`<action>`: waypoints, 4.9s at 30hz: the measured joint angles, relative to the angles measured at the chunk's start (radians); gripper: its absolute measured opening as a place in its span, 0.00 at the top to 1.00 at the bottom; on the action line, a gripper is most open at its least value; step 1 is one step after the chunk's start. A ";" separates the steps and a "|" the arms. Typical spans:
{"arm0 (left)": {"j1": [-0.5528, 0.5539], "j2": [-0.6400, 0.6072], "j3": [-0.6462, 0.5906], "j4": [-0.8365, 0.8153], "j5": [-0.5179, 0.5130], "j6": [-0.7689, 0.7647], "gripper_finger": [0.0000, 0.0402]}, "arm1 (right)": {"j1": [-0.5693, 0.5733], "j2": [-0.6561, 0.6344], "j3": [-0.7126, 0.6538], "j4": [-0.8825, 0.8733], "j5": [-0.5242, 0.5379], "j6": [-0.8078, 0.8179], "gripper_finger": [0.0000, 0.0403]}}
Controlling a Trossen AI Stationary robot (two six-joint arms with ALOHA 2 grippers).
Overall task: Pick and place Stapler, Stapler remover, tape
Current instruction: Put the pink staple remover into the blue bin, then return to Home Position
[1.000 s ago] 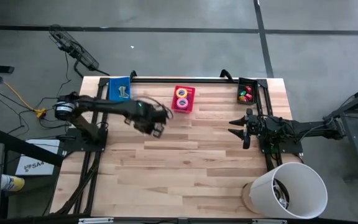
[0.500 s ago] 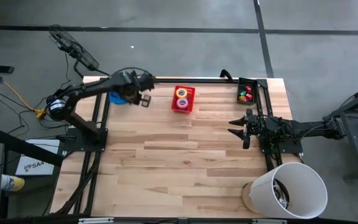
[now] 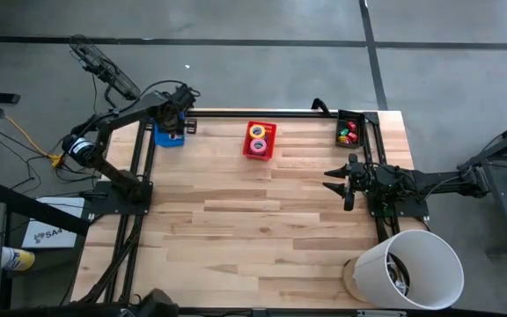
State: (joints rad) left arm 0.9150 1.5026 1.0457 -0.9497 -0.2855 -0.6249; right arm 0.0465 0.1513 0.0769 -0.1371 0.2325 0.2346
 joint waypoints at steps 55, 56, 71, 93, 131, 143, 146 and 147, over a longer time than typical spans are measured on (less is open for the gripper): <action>-0.191 -0.307 0.044 0.344 0.236 0.186 0.36 | 0.000 0.000 -0.001 0.000 0.000 0.000 0.55; -0.220 -0.322 0.044 0.372 0.241 0.184 0.36 | 0.000 0.000 -0.001 0.000 0.000 0.000 0.55; -0.714 -0.389 0.044 0.650 0.040 0.150 0.36 | 0.000 0.000 -0.001 0.000 0.000 0.000 0.55; -0.941 -0.677 -0.155 0.698 -0.032 0.231 0.36 | 0.000 0.002 -0.001 0.000 0.000 0.000 0.55; -0.941 -1.496 -0.812 0.675 0.314 0.440 0.36 | 0.000 0.011 0.000 0.000 0.000 0.000 0.55; -0.941 -1.496 -0.812 0.739 0.320 0.553 0.36 | 0.000 0.011 0.000 0.000 0.000 0.000 0.55; -0.941 -1.496 -0.816 0.775 0.320 0.577 0.36 | 0.000 0.011 -0.001 0.000 0.000 0.000 0.55; -0.941 -1.496 -0.829 0.809 0.320 0.581 0.36 | 0.000 0.011 0.000 0.000 0.000 0.000 0.55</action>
State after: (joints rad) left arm -0.0265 0.0067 0.2166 -0.1410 0.0349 -0.0442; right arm 0.0464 0.1627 0.0765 -0.1371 0.2325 0.2348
